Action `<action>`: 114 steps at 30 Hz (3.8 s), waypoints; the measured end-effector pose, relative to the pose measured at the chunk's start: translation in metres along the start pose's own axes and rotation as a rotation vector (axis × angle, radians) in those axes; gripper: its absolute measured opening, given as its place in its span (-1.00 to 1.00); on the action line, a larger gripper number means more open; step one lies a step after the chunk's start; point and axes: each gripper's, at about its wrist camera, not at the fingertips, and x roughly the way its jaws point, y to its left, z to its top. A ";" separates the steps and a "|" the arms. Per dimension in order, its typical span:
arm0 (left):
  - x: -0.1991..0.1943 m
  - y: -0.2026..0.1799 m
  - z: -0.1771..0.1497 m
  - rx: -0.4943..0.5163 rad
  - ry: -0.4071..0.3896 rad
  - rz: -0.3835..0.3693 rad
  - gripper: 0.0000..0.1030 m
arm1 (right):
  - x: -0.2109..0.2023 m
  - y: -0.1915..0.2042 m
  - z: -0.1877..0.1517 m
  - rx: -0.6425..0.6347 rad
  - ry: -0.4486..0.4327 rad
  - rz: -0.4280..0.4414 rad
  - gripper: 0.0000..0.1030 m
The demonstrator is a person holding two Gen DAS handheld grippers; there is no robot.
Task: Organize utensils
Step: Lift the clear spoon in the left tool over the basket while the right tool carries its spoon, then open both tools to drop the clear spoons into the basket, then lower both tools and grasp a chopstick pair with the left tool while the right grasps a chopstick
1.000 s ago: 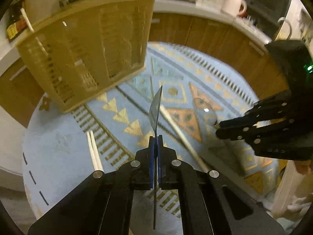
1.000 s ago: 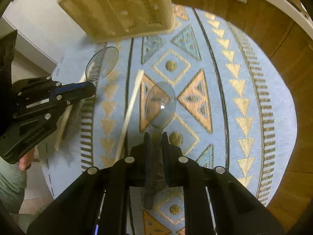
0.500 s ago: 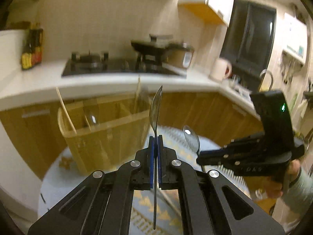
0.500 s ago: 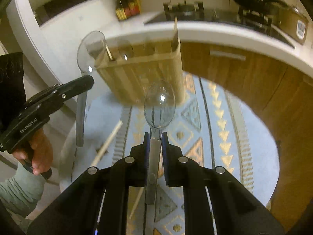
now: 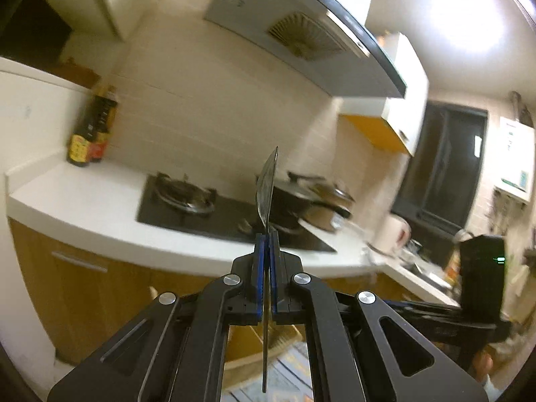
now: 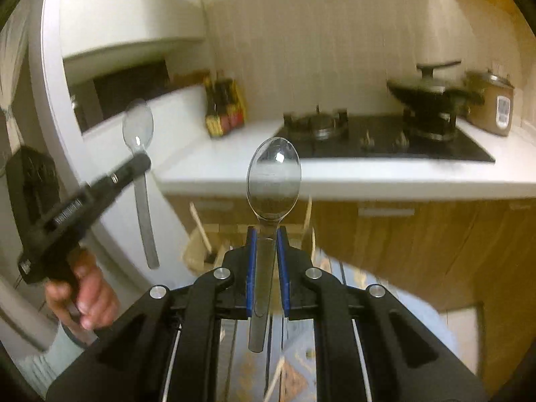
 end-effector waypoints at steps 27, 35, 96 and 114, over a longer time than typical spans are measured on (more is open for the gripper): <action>0.055 0.074 -0.049 0.016 -0.062 0.224 -0.99 | 0.097 -0.015 -0.008 -0.030 -0.185 -0.167 -0.81; 0.051 0.074 -0.058 0.038 -0.056 0.202 -0.99 | 0.096 -0.018 -0.018 -0.027 -0.186 -0.161 -0.80; 0.016 0.075 -0.204 0.072 1.062 0.195 -0.22 | 0.111 0.010 -0.199 0.181 0.844 -0.058 -0.36; 0.052 0.032 -0.224 0.281 1.147 0.348 -0.53 | 0.107 0.045 -0.217 -0.040 0.782 -0.124 -0.91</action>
